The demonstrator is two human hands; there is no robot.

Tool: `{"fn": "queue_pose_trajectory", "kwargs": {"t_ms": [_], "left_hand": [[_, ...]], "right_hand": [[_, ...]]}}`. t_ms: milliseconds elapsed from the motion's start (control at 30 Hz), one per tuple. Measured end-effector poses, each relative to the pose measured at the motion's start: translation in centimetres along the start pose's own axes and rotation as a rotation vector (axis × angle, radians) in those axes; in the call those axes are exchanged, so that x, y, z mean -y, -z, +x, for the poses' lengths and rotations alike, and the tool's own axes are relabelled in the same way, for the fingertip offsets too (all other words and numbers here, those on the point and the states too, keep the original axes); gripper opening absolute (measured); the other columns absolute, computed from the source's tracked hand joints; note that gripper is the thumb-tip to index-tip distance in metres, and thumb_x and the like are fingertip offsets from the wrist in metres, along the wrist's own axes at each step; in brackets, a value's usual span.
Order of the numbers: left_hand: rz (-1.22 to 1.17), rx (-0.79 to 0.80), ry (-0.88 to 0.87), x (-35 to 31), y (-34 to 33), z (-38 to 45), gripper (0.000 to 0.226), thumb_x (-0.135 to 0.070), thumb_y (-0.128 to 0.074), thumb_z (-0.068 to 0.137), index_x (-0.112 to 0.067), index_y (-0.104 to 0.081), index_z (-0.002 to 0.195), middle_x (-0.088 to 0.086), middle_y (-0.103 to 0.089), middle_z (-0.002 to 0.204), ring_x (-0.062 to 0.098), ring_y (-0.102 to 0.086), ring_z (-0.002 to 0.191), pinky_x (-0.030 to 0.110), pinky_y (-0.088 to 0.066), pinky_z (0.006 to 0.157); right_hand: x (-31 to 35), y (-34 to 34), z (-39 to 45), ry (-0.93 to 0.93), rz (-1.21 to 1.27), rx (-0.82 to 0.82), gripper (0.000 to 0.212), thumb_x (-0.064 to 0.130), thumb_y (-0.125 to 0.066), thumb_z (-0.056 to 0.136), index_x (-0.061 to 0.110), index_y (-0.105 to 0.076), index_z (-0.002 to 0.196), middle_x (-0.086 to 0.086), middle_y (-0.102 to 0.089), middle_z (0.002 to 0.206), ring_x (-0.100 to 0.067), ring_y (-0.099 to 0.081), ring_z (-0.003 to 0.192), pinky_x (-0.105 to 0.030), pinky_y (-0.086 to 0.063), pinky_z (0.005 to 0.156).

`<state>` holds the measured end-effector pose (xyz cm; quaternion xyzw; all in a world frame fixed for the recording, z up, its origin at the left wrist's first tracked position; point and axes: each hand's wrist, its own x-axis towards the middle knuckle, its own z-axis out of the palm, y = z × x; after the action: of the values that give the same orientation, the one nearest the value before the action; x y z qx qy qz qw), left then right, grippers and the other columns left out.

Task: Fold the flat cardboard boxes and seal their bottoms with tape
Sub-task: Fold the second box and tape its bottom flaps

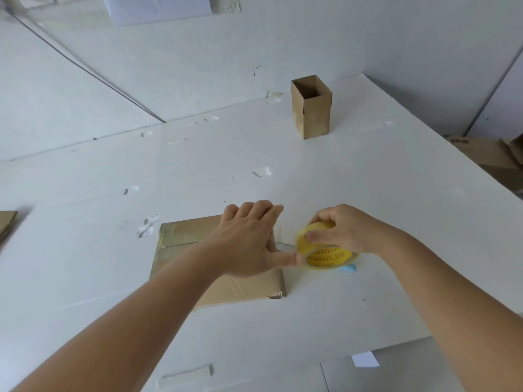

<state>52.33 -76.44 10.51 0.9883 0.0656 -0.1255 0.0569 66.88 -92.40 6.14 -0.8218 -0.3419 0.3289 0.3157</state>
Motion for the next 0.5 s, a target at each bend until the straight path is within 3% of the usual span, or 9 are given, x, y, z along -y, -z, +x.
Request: {"fn": "queue_pose_trajectory", "kwargs": {"t_ms": [67, 133, 233, 333, 400, 500], "left_hand": [[-0.003, 0.048, 0.058, -0.3, 1.0, 0.9, 0.084, -0.079, -0.017, 0.083, -0.028, -0.024, 0.149, -0.005, -0.03, 0.145, 0.018, -0.026, 0.133, 0.037, -0.015, 0.11], [0.116, 0.097, 0.072, -0.8, 2.1, 2.7, 0.06, -0.059, -0.028, 0.095, -0.029, -0.031, 0.146, 0.0, -0.035, 0.143, 0.021, -0.028, 0.133, 0.04, -0.018, 0.11], [0.158, 0.221, -0.02, -2.4, 3.3, 5.8, 0.055, -0.046, -0.049, 0.093, -0.031, -0.035, 0.144, -0.001, -0.043, 0.137, 0.022, -0.033, 0.13, 0.038, -0.026, 0.106], [-0.001, 0.38, -0.031, -3.6, 3.7, 8.2, 0.053, -0.037, -0.063, 0.087, -0.031, -0.046, 0.137, -0.004, -0.06, 0.12, 0.017, -0.055, 0.107, 0.029, -0.043, 0.084], [-0.088, 0.446, -0.01, -3.8, 3.6, 9.1, 0.051, -0.037, -0.068, 0.083, -0.032, -0.053, 0.131, -0.002, -0.07, 0.099, 0.013, -0.063, 0.092, 0.025, -0.045, 0.072], [-0.154, 0.478, 0.005, -3.8, 3.3, 9.4, 0.037, -0.035, -0.069, 0.084, -0.032, -0.061, 0.119, -0.012, -0.064, 0.071, 0.003, -0.063, 0.068, 0.017, -0.042, 0.06]], "right_hand": [[-0.2, 0.2, -0.1, 0.022, -0.037, -0.018, 0.018, 0.049, -0.061, 0.084, 0.033, -0.067, 0.087, 0.006, -0.068, 0.086, -0.014, -0.064, 0.082, -0.034, -0.053, 0.074], [0.0, 0.1, -0.2, 0.053, -0.099, -0.044, 0.023, 0.04, -0.05, 0.092, 0.025, -0.066, 0.086, 0.004, -0.063, 0.079, -0.016, -0.058, 0.075, -0.03, -0.046, 0.067], [0.3, 0.1, -0.3, 0.09, -0.156, -0.078, 0.03, 0.029, -0.038, 0.097, 0.016, -0.065, 0.093, 0.001, -0.06, 0.08, -0.017, -0.053, 0.077, -0.027, -0.038, 0.064], [0.6, 0.3, -0.7, 0.098, -0.206, -0.108, 0.031, 0.025, -0.034, 0.099, 0.015, -0.063, 0.1, 0.004, -0.054, 0.075, -0.017, -0.05, 0.078, -0.024, -0.032, 0.062], [0.5, 0.3, -0.9, 0.105, -0.252, -0.122, 0.029, 0.022, -0.033, 0.099, 0.014, -0.06, 0.103, 0.002, -0.056, 0.081, -0.018, -0.051, 0.082, -0.027, -0.029, 0.067], [-0.2, 0.1, -1.1, 0.1, -0.208, -0.15, 0.018, 0.026, -0.036, 0.097, 0.021, -0.053, 0.102, 0.002, -0.058, 0.087, -0.019, -0.052, 0.083, -0.026, -0.031, 0.066]]}}
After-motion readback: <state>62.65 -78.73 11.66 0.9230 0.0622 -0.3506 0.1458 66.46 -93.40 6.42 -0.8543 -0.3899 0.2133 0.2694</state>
